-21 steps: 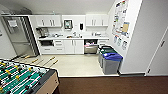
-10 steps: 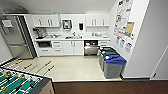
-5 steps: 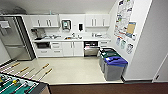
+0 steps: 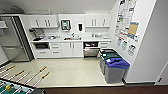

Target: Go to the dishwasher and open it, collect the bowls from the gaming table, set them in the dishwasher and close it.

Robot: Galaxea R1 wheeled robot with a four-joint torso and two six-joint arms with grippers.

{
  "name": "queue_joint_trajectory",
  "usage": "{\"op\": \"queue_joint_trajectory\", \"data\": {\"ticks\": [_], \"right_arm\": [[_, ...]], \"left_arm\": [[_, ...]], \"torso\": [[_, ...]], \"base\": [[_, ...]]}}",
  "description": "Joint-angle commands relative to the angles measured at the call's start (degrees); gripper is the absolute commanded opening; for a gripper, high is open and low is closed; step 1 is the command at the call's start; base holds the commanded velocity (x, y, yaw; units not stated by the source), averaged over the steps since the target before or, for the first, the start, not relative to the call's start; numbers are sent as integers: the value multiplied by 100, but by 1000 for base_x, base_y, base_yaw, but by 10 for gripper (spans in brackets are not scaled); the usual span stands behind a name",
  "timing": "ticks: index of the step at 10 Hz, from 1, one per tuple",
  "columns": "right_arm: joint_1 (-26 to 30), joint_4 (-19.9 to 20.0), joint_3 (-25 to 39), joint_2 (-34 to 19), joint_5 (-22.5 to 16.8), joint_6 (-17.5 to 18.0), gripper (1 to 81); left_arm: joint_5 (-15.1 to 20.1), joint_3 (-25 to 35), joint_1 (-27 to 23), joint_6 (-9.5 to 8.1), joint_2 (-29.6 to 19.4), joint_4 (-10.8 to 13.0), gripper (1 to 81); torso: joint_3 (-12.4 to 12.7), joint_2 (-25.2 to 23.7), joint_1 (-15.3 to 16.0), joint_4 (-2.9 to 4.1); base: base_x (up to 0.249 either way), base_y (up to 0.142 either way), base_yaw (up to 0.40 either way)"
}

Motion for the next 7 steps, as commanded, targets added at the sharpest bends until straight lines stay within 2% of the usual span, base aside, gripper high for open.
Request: {"op": "queue_joint_trajectory", "data": {"ticks": [1,7], "right_arm": [[289,-92,90,-104,-202,-4,10],[289,-92,73,-104,-211,-4,10]], "left_arm": [[24,-16,-279,6,-174,-3,10],[24,-16,-279,6,-183,-12,10]], "torso": [[0,0,0,0],[0,0,0,0]], "base": [[157,0,0],[157,0,0]]}}
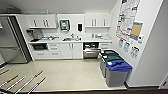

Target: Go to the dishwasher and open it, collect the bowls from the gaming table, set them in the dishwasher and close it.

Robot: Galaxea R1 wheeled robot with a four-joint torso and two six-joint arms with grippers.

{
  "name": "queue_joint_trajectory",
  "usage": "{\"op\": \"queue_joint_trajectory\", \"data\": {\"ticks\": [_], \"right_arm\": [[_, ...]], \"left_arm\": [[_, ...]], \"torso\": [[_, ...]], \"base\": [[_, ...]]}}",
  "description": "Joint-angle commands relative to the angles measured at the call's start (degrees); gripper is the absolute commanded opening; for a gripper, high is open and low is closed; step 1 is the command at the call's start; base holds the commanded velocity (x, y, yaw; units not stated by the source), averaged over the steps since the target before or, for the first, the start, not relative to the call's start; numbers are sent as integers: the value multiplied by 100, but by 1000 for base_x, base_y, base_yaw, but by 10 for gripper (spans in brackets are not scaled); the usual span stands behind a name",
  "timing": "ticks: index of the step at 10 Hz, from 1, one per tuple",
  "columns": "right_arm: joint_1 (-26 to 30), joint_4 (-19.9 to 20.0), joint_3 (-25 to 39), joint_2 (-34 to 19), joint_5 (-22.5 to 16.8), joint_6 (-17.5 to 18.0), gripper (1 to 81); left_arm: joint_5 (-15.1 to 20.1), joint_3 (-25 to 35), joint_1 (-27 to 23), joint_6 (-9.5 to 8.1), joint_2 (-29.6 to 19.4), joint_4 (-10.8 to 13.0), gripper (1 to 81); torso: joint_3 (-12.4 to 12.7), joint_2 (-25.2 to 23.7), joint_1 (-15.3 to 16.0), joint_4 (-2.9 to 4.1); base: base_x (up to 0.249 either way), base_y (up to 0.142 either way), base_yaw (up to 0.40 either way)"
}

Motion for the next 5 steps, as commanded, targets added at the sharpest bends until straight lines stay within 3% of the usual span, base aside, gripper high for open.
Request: {"op": "queue_joint_trajectory", "data": {"ticks": [1,5], "right_arm": [[285,-92,73,-101,-208,-4,10],[285,-92,64,-101,-208,-4,10]], "left_arm": [[93,62,-264,6,-183,-10,10],[93,62,-264,6,-200,-10,10]], "torso": [[0,0,0,0],[0,0,0,0]], "base": [[157,0,0],[157,0,0]]}}
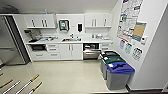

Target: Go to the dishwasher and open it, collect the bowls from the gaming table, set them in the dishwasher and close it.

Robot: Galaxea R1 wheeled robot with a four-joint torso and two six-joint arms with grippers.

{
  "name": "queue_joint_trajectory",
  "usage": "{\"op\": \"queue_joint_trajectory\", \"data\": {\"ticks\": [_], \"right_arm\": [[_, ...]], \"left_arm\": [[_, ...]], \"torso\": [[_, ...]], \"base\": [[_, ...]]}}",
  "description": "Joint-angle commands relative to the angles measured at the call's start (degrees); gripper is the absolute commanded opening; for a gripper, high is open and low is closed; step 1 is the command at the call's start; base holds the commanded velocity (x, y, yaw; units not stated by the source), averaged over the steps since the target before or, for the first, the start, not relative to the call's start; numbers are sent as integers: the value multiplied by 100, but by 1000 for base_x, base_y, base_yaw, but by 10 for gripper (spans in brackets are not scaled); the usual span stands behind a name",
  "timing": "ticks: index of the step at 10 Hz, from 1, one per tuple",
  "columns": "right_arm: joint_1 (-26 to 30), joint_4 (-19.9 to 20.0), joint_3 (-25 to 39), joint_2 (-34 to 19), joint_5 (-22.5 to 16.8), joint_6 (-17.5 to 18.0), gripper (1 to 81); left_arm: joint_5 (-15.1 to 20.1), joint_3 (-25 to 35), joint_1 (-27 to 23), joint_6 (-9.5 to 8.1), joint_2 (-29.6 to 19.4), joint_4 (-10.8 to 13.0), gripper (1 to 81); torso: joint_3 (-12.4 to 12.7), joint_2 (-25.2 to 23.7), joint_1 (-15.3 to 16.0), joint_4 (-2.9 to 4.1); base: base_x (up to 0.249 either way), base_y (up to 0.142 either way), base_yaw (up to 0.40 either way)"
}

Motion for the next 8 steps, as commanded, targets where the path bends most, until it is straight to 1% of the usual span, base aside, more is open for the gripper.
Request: {"op": "queue_joint_trajectory", "data": {"ticks": [1,8], "right_arm": [[285,-92,64,-110,-206,-4,10],[284,-92,64,-101,-197,-4,10]], "left_arm": [[90,62,-274,6,-218,-16,10],[89,62,-274,-3,-227,-7,10]], "torso": [[0,0,0,0],[0,0,-2,0]], "base": [[157,0,0],[157,0,0]]}}
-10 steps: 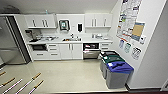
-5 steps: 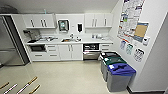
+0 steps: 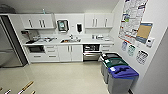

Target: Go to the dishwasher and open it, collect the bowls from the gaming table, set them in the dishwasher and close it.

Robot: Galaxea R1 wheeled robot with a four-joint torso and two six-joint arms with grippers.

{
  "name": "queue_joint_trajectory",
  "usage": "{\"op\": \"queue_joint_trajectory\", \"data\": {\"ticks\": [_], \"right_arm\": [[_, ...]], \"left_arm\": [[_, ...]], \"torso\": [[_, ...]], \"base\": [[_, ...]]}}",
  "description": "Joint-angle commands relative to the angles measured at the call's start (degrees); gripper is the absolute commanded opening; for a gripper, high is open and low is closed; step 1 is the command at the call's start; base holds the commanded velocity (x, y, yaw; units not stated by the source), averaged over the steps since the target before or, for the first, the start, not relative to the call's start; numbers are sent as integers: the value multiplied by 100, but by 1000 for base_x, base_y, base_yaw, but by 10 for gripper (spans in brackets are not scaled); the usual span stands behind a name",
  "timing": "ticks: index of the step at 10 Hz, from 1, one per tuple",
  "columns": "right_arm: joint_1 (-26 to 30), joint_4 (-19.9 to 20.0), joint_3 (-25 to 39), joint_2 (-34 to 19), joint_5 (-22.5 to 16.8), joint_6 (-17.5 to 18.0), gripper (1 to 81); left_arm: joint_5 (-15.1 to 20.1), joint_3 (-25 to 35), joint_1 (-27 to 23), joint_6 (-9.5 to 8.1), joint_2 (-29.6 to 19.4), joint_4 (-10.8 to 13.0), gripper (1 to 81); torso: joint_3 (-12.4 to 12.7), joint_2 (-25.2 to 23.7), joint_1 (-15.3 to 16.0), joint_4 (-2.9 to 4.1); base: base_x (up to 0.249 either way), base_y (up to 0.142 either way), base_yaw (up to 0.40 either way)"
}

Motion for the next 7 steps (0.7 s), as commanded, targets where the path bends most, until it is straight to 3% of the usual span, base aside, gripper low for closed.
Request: {"op": "queue_joint_trajectory", "data": {"ticks": [1,7], "right_arm": [[285,-92,81,-93,-199,-4,10],[293,-84,64,-102,-199,-4,10]], "left_arm": [[106,64,-265,-1,-184,-5,10],[115,64,-274,-1,-158,-5,10]], "torso": [[0,0,0,0],[0,0,0,0]], "base": [[157,0,0],[157,0,0]]}}
